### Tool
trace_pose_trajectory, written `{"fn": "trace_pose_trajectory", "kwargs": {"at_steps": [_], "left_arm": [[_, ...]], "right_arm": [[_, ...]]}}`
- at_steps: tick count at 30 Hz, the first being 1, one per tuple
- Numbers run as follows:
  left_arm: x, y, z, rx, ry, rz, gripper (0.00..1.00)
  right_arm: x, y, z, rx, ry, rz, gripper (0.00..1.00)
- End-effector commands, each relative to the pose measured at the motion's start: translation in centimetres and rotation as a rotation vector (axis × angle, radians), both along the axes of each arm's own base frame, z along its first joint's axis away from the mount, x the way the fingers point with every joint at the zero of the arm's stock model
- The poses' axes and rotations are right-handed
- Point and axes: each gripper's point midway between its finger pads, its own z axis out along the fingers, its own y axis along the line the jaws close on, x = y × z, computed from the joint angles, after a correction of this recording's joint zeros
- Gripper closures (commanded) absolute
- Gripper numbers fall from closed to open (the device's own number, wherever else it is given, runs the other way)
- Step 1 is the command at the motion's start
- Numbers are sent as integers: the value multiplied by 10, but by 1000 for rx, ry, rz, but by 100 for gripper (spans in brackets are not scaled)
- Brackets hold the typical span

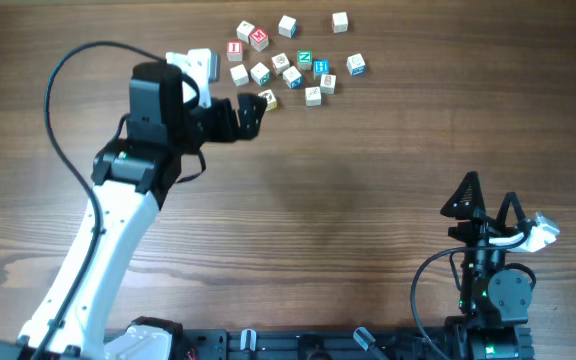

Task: Form a horizontal line
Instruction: 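Reach the left gripper forward toward the block cluster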

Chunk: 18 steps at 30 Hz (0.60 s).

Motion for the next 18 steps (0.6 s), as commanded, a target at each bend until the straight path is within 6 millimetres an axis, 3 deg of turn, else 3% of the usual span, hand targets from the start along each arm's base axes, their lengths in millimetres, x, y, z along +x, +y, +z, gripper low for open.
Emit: {"fn": "trace_pose_trajectory", "kwargs": {"at_steps": [1, 11, 16, 18], "left_arm": [[28, 11, 6, 38, -42, 79, 0], [85, 3, 1, 38, -88, 94, 1], [128, -8, -3, 82, -119, 122, 3], [143, -11, -15, 120, -108, 152, 4]], "right_arm": [[-1, 0, 3, -13, -13, 3, 0], [-1, 0, 3, -13, -13, 3, 0], [-1, 0, 3, -13, -13, 3, 0], [-1, 0, 3, -13, -13, 3, 0]]}}
